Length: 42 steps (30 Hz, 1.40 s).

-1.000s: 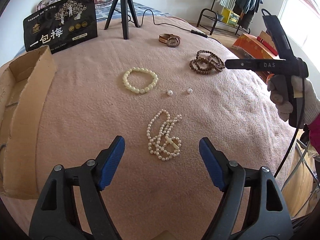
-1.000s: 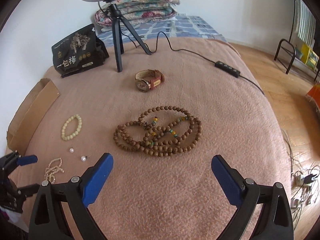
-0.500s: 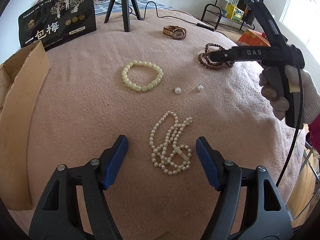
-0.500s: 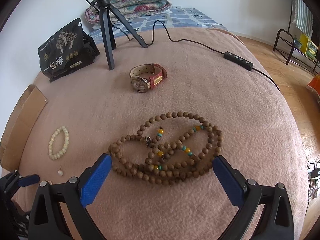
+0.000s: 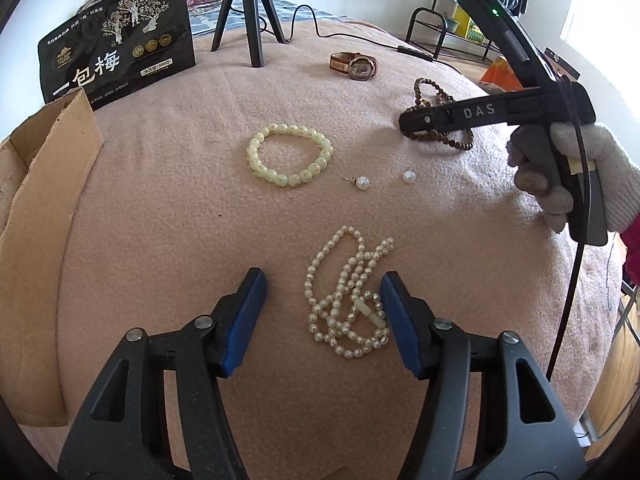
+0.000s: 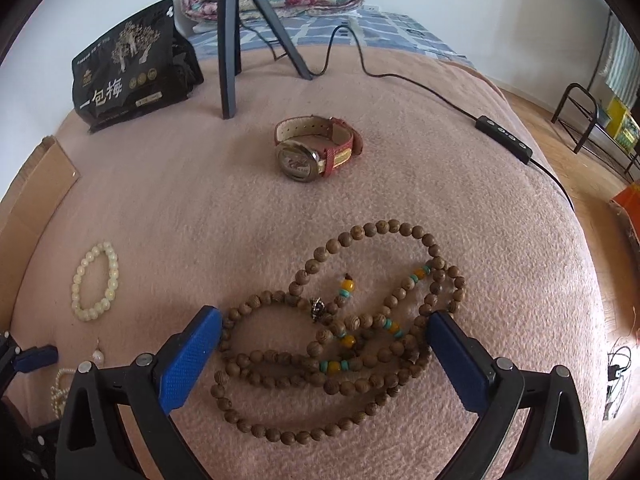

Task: Organize jewelry
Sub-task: 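Grasp the pearl necklace with the left gripper while the right gripper grasps the prayer beads, then carry the pearl necklace to the box with the left gripper while the right gripper carries the beads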

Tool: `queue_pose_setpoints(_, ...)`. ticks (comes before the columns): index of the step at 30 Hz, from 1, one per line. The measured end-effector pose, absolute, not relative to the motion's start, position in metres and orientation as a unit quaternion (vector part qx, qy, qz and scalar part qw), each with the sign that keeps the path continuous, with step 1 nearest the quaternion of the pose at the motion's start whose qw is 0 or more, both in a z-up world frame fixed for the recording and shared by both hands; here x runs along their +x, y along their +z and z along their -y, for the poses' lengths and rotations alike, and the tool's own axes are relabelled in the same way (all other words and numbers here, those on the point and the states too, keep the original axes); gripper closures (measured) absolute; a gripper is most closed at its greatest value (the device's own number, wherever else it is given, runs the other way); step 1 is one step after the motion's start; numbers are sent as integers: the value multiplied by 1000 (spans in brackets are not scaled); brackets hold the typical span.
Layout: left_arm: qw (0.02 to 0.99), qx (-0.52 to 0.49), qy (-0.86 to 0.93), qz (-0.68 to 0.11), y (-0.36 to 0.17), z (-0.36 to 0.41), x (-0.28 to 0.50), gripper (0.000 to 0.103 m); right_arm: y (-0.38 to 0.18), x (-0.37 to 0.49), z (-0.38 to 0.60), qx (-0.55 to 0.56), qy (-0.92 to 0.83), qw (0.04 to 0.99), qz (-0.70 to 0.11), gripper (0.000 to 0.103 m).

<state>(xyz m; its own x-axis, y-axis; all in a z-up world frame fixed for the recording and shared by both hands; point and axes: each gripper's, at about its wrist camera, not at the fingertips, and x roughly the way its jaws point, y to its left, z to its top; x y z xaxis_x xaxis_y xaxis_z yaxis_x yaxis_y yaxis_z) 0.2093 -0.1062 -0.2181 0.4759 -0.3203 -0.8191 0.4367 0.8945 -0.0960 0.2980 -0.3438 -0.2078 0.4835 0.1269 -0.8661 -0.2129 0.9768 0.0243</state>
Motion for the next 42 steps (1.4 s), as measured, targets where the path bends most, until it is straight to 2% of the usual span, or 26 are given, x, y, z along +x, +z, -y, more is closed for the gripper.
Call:
queue_pose_setpoints(1,857,64,-219,-461,-218,106,210,48,-207,298,344,-46,103,860,-498,3)
queue_pose_setpoints(2,858,63,-217,-462,-218,105,210,50,-207,297,344,-46,109,859,-498,14)
queue_pose_setpoints(4,859,58,-214,-462,-218,103,212,58,-206,298,349,-25,119,855,-505,25)
queue_pose_setpoints(5,859,56,-213,-463,-218,102,213,59,-207,298,351,-31,111,854,-507,37)
queue_pose_setpoints(9,859,43,-208,-466,-217,97,214,68,-205,296,349,-58,113,850,-510,48)
queue_pose_setpoints(14,858,32,-203,-470,-216,92,216,79,-202,294,349,-64,115,849,-512,71)
queue_pose_setpoints(15,858,29,-202,-471,-216,91,217,83,-202,293,350,-63,115,849,-511,74)
queue_pose_setpoints(16,858,26,-201,-472,-216,90,217,88,-202,293,351,-62,113,850,-511,82)
queue_pose_setpoints(19,858,20,-200,-473,-215,89,218,91,-201,290,355,-53,111,852,-509,94)
queue_pose_setpoints(24,858,13,-199,-473,-213,88,215,97,-197,282,359,-41,107,858,-501,95)
queue_pose_setpoints(42,872,4,-197,-448,-181,76,197,97,-137,237,380,-21,107,890,-444,97)
